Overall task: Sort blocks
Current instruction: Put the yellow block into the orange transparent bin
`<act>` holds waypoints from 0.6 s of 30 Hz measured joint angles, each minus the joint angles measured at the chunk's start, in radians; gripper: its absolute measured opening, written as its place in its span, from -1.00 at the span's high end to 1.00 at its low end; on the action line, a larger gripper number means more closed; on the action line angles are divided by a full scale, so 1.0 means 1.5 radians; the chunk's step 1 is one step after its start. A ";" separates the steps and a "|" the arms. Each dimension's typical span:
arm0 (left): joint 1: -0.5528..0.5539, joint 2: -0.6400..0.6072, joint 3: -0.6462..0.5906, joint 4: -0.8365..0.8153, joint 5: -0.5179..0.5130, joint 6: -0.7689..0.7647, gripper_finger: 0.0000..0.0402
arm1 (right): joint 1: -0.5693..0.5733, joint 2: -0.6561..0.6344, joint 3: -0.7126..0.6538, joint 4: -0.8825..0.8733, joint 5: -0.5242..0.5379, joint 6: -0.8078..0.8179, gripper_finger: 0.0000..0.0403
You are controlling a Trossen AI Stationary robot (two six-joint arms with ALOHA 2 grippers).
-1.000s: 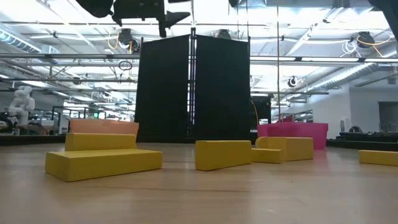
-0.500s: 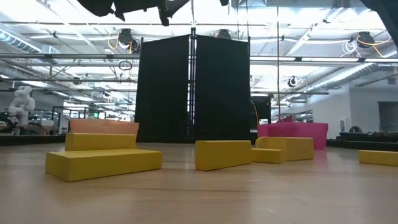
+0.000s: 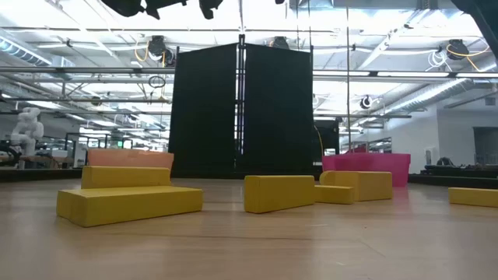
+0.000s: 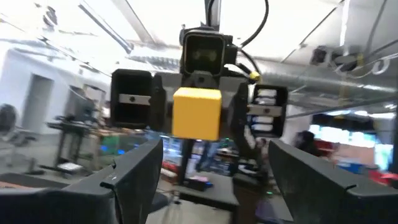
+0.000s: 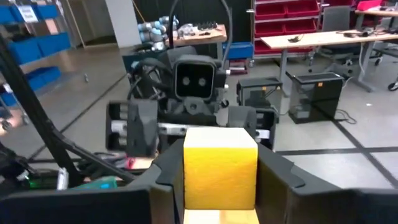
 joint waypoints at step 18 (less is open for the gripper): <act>-0.029 0.000 0.000 -0.010 -0.057 -0.025 -0.49 | 0.036 0.023 0.000 0.031 -0.001 0.018 0.43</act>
